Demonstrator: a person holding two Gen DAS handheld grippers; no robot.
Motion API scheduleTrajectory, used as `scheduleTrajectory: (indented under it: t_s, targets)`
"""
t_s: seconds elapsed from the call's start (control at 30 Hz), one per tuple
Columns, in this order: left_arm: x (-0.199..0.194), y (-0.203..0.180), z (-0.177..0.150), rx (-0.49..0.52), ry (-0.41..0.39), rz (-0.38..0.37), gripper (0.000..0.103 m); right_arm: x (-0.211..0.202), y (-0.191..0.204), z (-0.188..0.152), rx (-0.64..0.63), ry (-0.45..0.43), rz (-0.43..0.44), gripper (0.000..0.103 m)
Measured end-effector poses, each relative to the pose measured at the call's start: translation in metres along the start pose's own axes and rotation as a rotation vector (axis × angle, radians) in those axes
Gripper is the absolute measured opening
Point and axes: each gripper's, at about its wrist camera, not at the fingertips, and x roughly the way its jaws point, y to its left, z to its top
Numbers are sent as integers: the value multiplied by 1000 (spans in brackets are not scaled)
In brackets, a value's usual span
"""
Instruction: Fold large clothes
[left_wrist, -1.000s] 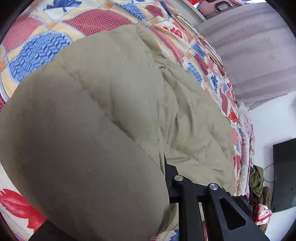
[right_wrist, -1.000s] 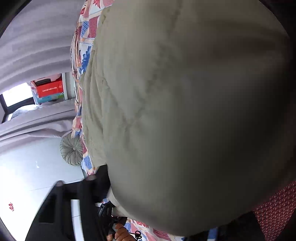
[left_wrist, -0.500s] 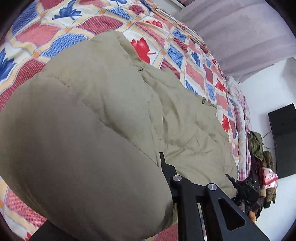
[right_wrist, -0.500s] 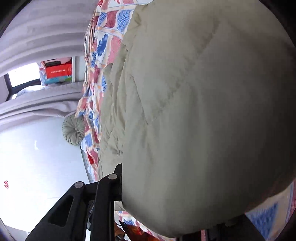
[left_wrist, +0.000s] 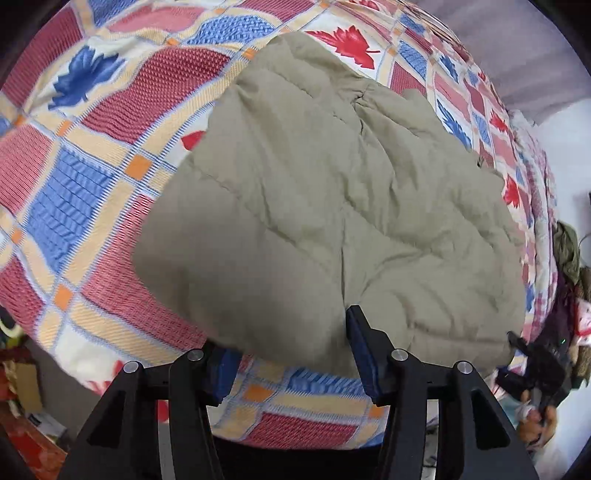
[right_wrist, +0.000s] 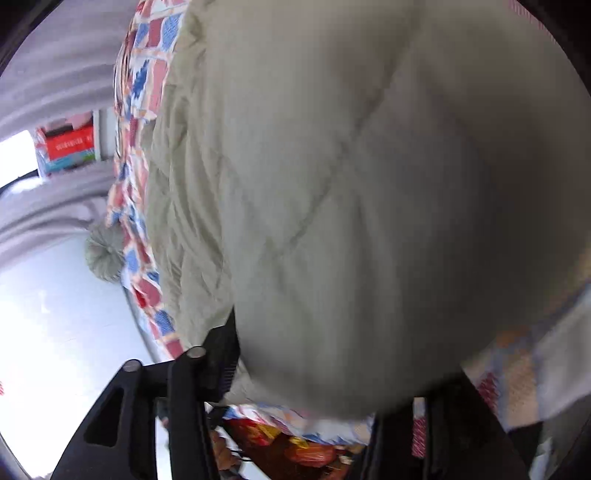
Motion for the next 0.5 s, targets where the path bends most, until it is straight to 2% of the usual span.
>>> scheduleTrajectory:
  t_s: [0.13, 0.23, 0.3, 0.4, 0.5]
  targets:
    - [-49, -3, -5, 97, -53, 50, 55, -34, 22, -8, -144, 32, -113, 57]
    - [-68, -17, 15, 128, -122, 6, 55, -58, 44, -15, -250, 33, -112, 54]
    - [-63, -37, 32, 165, -156, -40, 55, -68, 60, -17, -315, 14, -96, 41]
    - [-35, -79, 64, 224, -199, -73, 55, -59, 92, -7, -403, -37, -120, 37]
    - [4, -118, 99, 238, -228, -106, 55, -21, 137, 14, -496, -61, -160, 35]
